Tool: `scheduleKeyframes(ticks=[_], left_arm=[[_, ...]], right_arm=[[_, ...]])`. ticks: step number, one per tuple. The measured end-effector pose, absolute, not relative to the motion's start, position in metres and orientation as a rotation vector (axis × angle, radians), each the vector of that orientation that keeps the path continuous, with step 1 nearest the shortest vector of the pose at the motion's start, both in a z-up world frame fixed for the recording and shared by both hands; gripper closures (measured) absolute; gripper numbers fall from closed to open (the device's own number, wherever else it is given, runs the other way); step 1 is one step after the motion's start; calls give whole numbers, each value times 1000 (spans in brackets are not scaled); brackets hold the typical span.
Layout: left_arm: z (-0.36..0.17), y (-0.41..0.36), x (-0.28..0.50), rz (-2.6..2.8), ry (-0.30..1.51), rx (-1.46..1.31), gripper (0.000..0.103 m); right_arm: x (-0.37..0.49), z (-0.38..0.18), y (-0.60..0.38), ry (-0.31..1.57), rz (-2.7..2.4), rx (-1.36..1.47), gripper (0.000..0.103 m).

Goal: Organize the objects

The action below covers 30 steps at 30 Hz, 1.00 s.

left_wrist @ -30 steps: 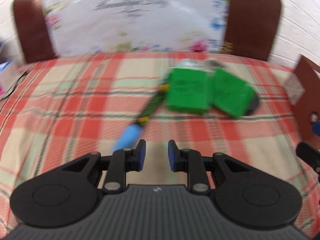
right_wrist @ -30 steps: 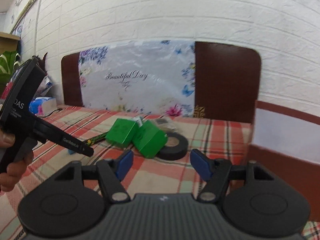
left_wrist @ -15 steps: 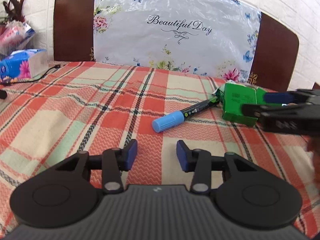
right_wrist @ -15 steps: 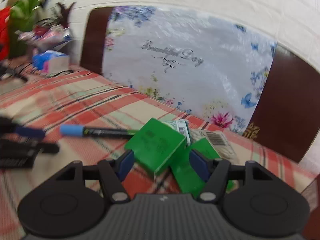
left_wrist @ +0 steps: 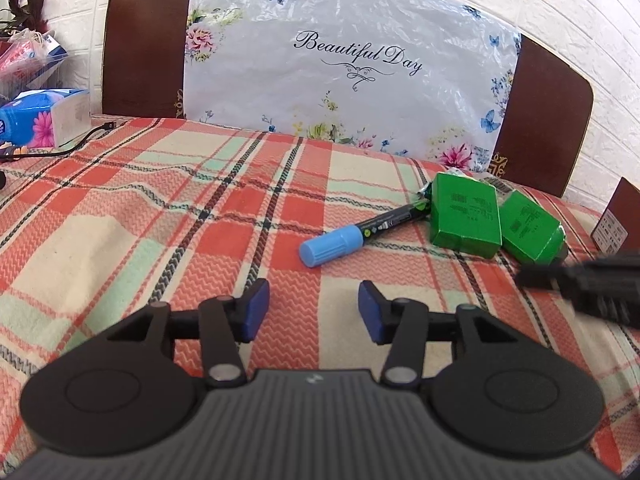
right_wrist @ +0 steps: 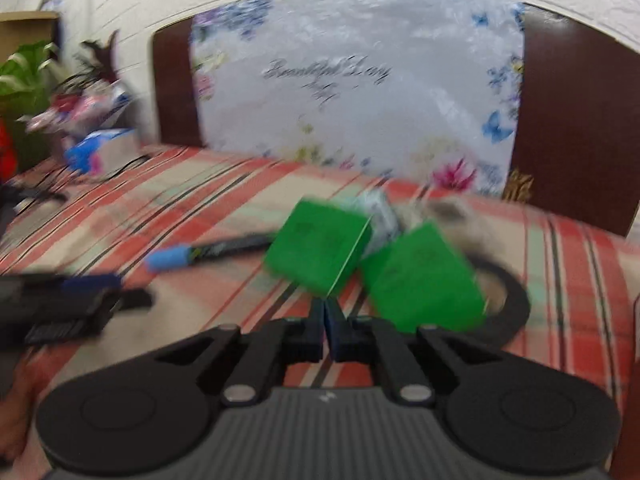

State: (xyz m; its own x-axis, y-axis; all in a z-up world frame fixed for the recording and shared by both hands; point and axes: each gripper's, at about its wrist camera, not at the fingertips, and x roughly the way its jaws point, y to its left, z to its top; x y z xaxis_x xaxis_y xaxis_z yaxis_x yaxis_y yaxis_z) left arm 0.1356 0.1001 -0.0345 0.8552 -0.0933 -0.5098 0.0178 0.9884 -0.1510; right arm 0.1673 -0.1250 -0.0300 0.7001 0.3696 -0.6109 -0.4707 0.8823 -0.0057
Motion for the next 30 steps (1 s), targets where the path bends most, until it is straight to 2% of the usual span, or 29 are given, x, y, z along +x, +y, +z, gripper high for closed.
scheduleKeyframes(ticks=[3,8,9,12,15,16,18,23,30], left_arm=[[-34,100,135,-61,547,-142,50],[-34,97,135,-61,546,-121,47],[-35,99,135,-64,544,-129,47],[-35,104,136,-76,538,-160,47],[-35,105,138,-84,536,-176,46],[-35,106,138,-86,534,-180,46],[-35,108,138,-92,532,-197,46],[-35,112,139,-100,527,-226,46],[-34,110,140,-100,536,-202,45]], right_arm=[[139,-30,-126,599,497,-216,95],[172,-11,-123,571,429,-131,58],[183,-12,-120,580,412,-92,45],[205,-22,-101,588,374,-52,36],[214,-39,-71,577,333,-120,21],[216,-45,-63,573,307,-155,24],[221,-54,-50,596,285,-208,37],[203,-47,-70,621,321,-172,38],[98,-34,-155,720,428,-128,36]])
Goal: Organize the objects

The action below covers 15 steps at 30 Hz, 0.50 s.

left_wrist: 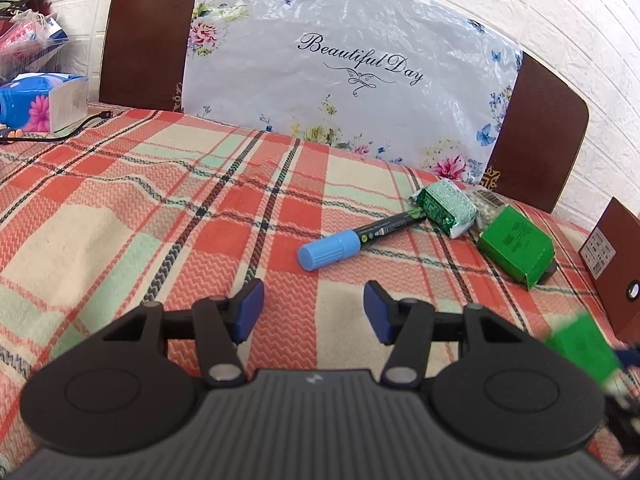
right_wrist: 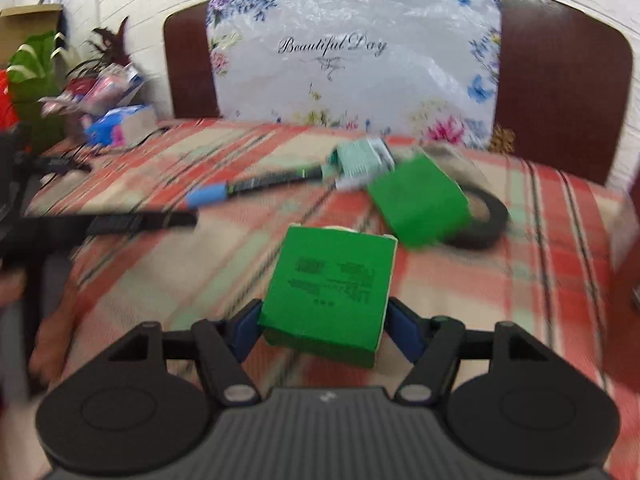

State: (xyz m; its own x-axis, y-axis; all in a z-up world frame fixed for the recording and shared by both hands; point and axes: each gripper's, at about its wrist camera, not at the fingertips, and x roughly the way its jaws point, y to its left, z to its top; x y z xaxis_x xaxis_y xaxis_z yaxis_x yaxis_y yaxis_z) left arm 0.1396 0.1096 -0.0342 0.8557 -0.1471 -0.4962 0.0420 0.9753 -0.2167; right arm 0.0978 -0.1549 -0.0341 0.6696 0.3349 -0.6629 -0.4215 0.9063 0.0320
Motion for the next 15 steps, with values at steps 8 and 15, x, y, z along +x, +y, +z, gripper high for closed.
scheduleKeyframes(ticks=[8,15], left_arm=[[0,71,115,-283,735,-320,46],[-3,-5,115,-480,992,-328,46]], right_arm=[[24,-38,-189,702,403,-130,10],[41,-36,-182,666,414,-158,10]])
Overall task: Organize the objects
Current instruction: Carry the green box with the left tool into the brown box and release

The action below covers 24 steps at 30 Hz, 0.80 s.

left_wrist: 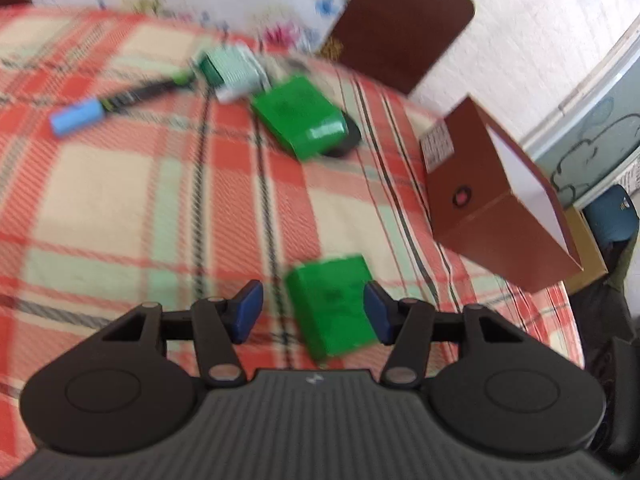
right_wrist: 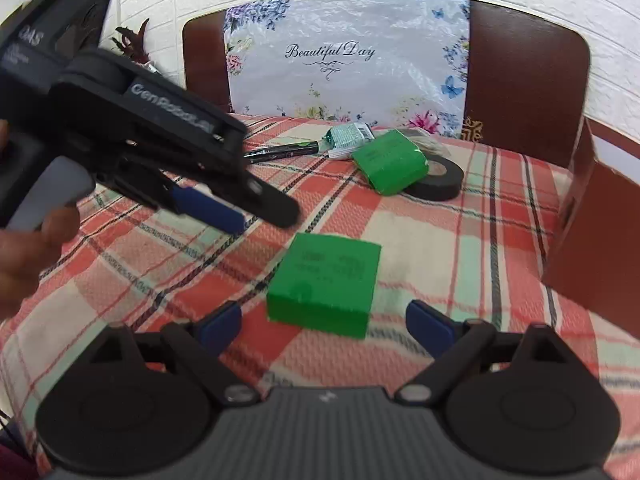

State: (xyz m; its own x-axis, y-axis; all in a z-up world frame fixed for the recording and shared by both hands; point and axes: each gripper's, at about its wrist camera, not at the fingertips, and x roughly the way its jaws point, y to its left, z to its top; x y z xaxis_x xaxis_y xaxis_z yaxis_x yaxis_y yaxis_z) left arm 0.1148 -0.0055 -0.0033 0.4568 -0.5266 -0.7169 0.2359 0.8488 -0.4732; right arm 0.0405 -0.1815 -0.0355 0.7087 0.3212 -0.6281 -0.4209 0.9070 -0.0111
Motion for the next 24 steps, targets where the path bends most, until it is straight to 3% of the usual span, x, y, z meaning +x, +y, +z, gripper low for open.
scheduleKeyframes(ticks=[2,3,4,7,15,24], left_arm=[[-16,-22,120,-478,1030,-290,48],[-16,-27,119,-472,1005,-266,55],[-13,-33,117,-455,999,-236,55],[10,-46,118,-466,982,-218,57],[113,-164,125,-742,722,-104,58],[86,-290,159,-851,773,-31,58]], right_arm=[[55,-41,-179,704,418,-173,18],[63,-45,-179,726,440,-160,27],[66,-46,-181,711,456,-133,35],[65,-38,-189,687,442,-89,36],[46,46,-278,323,159,-131,36],[80,40,-395,381,-79,-5,38]])
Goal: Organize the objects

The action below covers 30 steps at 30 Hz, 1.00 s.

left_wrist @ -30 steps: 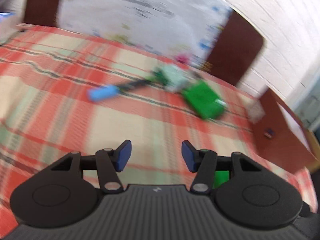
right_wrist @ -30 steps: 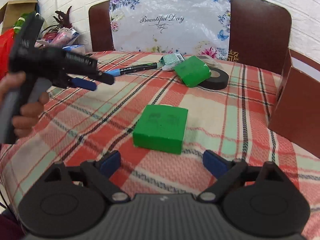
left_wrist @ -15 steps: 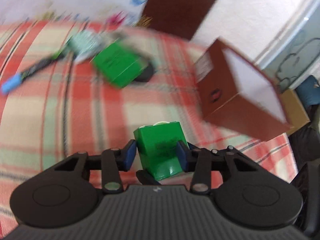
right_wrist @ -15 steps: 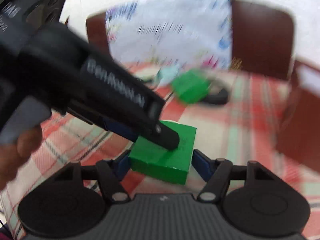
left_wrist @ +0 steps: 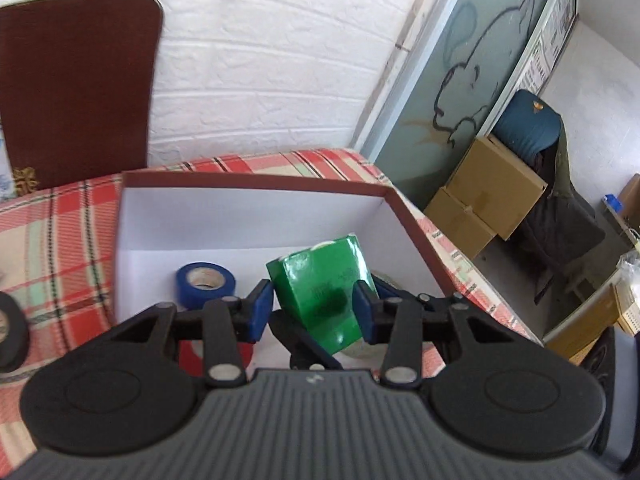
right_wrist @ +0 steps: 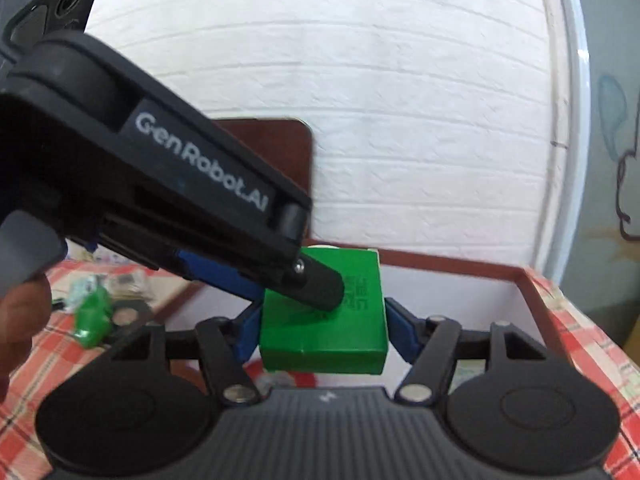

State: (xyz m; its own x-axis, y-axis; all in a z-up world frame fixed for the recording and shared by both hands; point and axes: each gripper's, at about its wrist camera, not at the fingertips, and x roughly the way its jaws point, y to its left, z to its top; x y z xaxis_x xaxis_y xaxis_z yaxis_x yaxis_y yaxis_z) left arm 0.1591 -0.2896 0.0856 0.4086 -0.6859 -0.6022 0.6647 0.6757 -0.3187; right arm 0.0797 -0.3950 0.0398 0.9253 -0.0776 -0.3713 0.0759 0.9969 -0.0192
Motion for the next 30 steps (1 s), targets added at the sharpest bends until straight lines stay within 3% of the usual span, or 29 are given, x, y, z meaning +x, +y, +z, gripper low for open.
scheduleKeyframes(ticks=[2,9,16,28,30], left_arm=[[81,-295,164,-814,783,-21,58],[95,-266,154,-793,716,0,58],[101,-162,121,-674,585,-8,57],[10,57,141,-218,791,-256,58],[7,68,141,-217,790,-275,58]], right_arm=[[83,32,-404,396,-91,19,30],[66,31,-407,343,-103,88,32],[49,50,-378,230,-24,93,37],[115,13,-199,426,343,-131,39],[133,4,-183,426,311,-183,33]])
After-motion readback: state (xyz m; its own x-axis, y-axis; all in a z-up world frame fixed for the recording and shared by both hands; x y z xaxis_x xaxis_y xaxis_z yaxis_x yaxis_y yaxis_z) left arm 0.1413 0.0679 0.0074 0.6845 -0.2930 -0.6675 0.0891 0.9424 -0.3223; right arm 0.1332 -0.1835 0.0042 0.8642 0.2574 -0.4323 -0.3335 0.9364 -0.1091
